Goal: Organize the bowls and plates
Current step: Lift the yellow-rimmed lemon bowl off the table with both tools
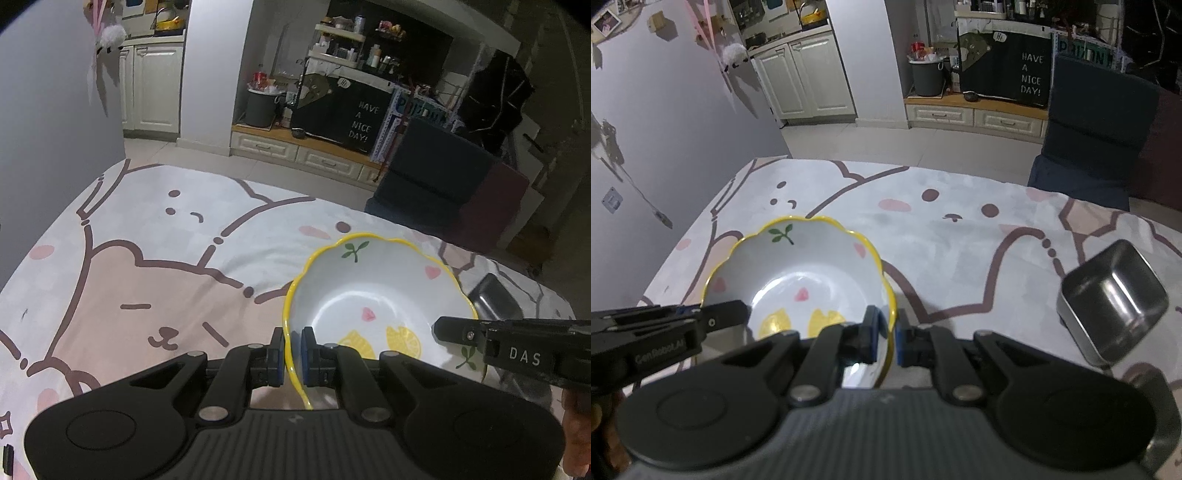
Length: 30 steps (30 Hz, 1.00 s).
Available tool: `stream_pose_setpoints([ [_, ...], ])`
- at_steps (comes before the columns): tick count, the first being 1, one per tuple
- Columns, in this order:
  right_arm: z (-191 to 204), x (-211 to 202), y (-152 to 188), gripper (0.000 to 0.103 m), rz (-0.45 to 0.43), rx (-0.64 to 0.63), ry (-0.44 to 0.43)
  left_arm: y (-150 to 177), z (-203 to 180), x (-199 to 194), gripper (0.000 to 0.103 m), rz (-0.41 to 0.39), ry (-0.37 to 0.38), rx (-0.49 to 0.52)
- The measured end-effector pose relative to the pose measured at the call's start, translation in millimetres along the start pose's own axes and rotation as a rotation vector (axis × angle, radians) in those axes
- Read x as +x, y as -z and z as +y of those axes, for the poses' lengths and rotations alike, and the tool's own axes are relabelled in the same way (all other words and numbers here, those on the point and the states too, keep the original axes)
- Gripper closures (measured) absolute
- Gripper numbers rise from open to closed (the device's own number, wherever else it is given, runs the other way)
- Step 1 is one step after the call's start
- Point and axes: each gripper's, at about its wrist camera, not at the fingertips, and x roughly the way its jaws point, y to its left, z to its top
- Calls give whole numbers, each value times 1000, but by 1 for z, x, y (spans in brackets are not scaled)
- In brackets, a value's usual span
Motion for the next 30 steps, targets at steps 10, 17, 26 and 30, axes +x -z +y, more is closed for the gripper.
stream_pose_setpoints([
  [10, -15, -36, 16, 93, -38, 34, 0, 9, -27, -27, 94, -15, 20, 47],
  [17, -26, -64, 32, 94, -64, 55, 8, 19, -50, -46, 94, -26, 47, 73],
  [26, -48, -106, 54, 94, -98, 94, 32, 33, -90, -69, 94, -43, 83, 137],
  [30, -60, -125, 66, 94, -116, 117, 41, 41, -110, -80, 94, -55, 104, 169],
])
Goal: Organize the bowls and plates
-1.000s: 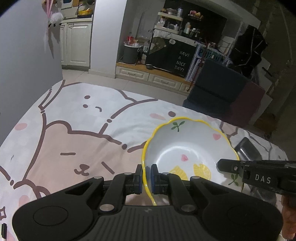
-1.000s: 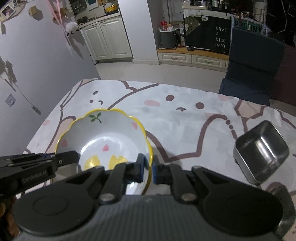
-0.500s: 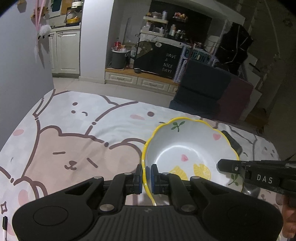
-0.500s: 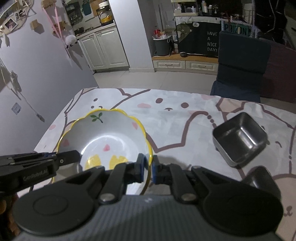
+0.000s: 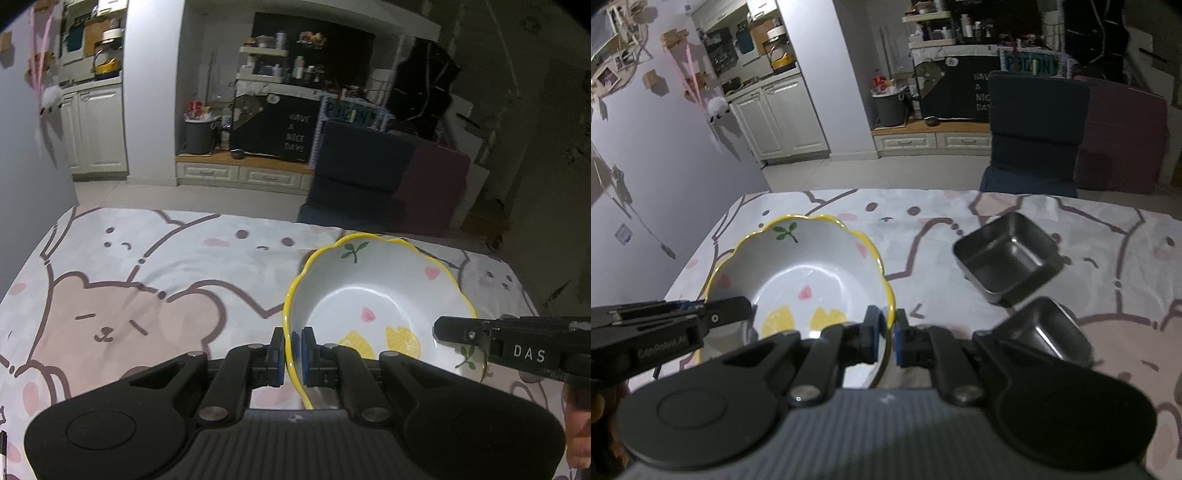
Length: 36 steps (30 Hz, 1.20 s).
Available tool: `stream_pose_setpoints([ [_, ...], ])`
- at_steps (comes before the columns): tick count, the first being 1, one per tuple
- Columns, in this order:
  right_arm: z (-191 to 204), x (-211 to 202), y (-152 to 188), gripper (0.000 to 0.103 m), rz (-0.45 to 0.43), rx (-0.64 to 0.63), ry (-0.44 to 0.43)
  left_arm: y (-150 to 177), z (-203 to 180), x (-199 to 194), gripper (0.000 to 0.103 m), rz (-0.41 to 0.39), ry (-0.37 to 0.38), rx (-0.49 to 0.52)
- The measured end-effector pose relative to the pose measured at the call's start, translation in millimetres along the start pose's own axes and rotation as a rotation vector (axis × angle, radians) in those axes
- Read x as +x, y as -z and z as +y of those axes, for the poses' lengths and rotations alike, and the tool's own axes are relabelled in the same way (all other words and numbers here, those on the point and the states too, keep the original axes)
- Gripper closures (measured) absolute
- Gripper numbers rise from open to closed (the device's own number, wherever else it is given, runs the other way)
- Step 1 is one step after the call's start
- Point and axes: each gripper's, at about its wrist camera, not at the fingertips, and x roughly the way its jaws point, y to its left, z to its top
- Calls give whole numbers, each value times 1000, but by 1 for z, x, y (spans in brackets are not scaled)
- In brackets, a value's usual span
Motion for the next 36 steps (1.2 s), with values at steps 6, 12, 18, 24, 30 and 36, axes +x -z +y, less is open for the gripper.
stream_pose_setpoints([
  [6, -15, -28, 12, 94, -33, 22, 18, 4, -29, -10, 94, -13, 29, 35],
  [12, -34, -55, 27, 94, -61, 50, 35, 11, -58, -16, 94, -18, 61, 70],
  [18, -51, -73, 38, 94, -79, 81, 54, 21, -84, -16, 94, -11, 97, 91],
  [24, -69, -82, 53, 95, -76, 109, 80, 35, -106, -7, 95, 19, 129, 101],
  [30, -84, -87, 72, 95, -61, 152, 104, 50, -129, 5, 95, 54, 153, 123],
  [36, -97, -91, 84, 95, -45, 188, 128, 67, -144, 16, 95, 89, 182, 134],
])
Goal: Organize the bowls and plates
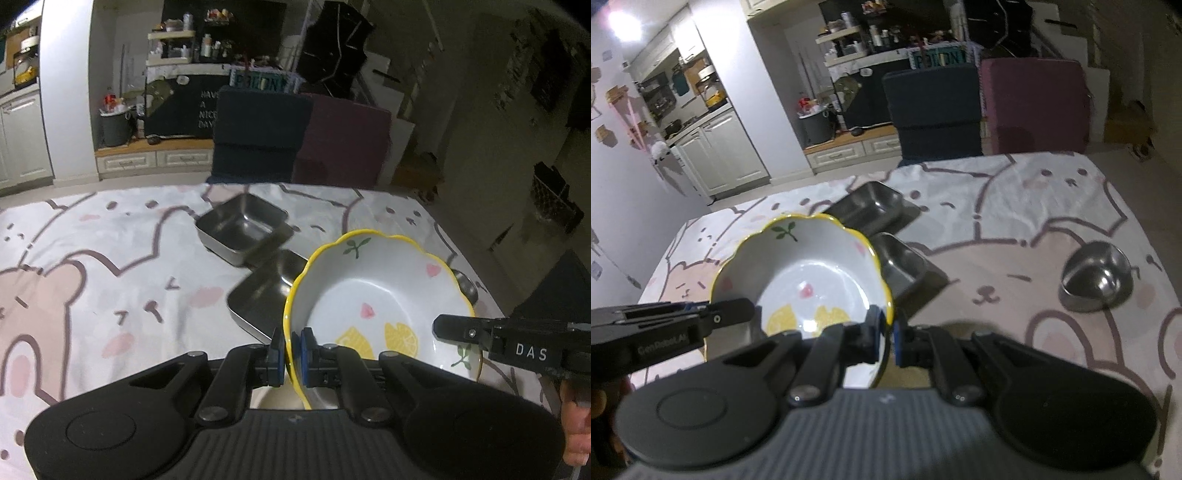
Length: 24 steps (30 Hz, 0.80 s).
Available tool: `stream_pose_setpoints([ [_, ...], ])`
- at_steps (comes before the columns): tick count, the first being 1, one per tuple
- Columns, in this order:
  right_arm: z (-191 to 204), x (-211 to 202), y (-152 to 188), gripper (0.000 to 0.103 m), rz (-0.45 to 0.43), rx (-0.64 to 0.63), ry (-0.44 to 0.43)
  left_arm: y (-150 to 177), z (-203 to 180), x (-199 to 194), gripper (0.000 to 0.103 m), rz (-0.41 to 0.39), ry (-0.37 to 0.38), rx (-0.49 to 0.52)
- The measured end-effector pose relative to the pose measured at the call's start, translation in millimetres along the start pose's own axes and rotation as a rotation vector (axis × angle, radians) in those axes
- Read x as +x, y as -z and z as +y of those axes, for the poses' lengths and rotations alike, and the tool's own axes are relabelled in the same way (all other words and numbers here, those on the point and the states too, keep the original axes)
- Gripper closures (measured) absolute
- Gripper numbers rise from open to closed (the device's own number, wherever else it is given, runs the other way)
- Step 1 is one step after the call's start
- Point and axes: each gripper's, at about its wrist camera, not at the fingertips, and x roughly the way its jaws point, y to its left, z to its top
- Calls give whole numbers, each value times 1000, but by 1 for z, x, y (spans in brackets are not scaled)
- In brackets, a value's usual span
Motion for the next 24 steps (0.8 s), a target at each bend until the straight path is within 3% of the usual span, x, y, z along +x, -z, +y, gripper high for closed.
stream_pose_setpoints([
  [10, -12, -2, 18, 95, 53, 23, 31, 25, 3, 21, 95, 69, 21, -32],
  [24, -1, 9, 37, 95, 138, -45, 44, 51, 17, 29, 94, 132, 12, -49],
])
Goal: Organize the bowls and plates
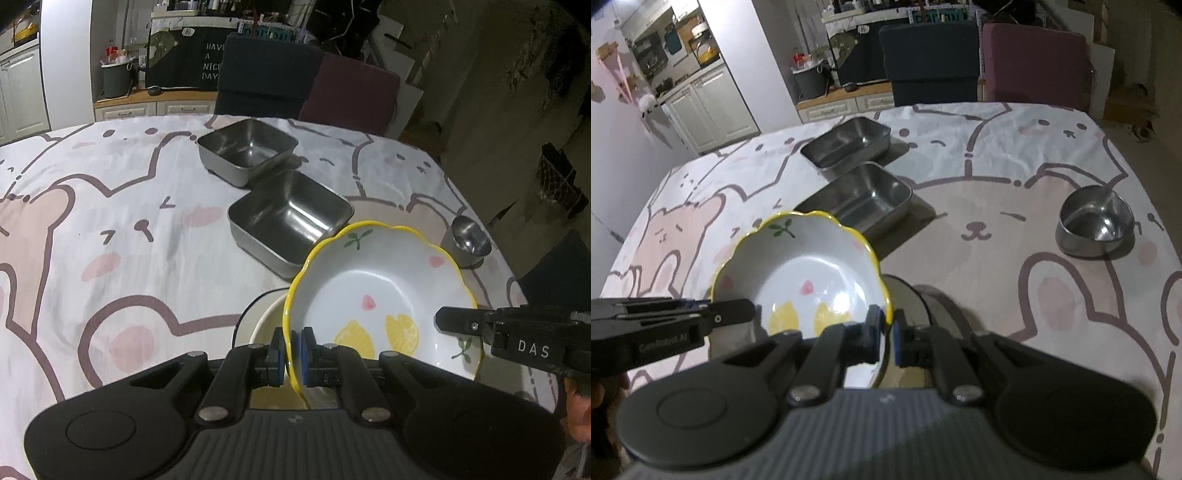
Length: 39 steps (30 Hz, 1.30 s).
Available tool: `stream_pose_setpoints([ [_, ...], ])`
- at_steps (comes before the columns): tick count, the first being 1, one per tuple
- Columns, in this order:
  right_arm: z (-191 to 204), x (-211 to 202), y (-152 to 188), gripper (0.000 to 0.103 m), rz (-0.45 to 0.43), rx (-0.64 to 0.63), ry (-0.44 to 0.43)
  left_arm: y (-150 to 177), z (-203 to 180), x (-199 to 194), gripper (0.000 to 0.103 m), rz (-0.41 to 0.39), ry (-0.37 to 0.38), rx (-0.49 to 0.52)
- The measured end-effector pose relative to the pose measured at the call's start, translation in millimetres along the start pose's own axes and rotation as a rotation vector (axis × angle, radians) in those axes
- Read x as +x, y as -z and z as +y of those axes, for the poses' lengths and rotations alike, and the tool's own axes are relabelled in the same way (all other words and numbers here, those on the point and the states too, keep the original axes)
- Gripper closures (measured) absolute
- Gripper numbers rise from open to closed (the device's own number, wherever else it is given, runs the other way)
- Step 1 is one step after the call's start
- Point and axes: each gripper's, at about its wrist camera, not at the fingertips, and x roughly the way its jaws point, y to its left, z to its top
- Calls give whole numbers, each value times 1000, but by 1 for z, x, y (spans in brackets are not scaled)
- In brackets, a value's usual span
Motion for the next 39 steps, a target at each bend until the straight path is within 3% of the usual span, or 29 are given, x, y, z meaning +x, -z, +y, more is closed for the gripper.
stream_pose_setpoints([
  [15, 3, 15, 4, 96, 55, -47, 23, 4, 3, 27, 89, 97, -24, 32],
  [39, 6, 29, 5, 96, 127, -105, 53, 13, -3, 33, 88, 152, -47, 107],
])
